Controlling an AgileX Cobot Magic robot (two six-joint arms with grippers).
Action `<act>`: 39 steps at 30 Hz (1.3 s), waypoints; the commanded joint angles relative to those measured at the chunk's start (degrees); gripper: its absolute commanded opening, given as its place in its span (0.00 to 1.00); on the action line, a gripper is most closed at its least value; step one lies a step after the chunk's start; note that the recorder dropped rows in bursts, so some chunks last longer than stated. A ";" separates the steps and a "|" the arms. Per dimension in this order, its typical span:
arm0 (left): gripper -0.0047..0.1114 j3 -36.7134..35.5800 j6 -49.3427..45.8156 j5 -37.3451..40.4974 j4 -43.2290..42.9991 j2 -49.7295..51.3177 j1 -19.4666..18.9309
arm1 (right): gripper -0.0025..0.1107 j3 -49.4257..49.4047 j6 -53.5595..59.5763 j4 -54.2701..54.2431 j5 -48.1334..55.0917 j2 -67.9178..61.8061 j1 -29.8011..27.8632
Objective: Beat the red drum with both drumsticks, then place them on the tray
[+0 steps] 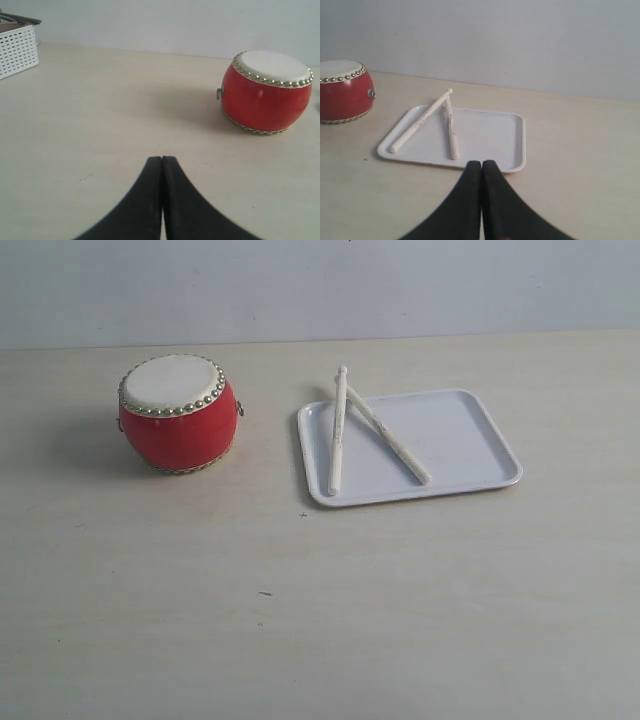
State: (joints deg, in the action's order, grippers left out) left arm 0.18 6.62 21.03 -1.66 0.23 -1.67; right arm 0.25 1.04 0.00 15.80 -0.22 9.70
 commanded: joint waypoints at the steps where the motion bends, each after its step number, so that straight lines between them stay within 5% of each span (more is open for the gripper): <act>1: 0.04 -0.18 0.42 -0.73 -0.35 -0.23 -0.06 | 0.02 -0.25 0.31 0.00 0.02 0.22 -2.09; 39: 0.04 -0.18 0.42 -0.73 -0.35 -0.23 -0.06 | 0.02 -0.25 0.20 0.00 0.49 0.22 -3.85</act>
State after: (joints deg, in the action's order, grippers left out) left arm 0.18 6.62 21.03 -1.66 0.23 -1.67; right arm 0.25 1.04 0.00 16.15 -0.22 6.08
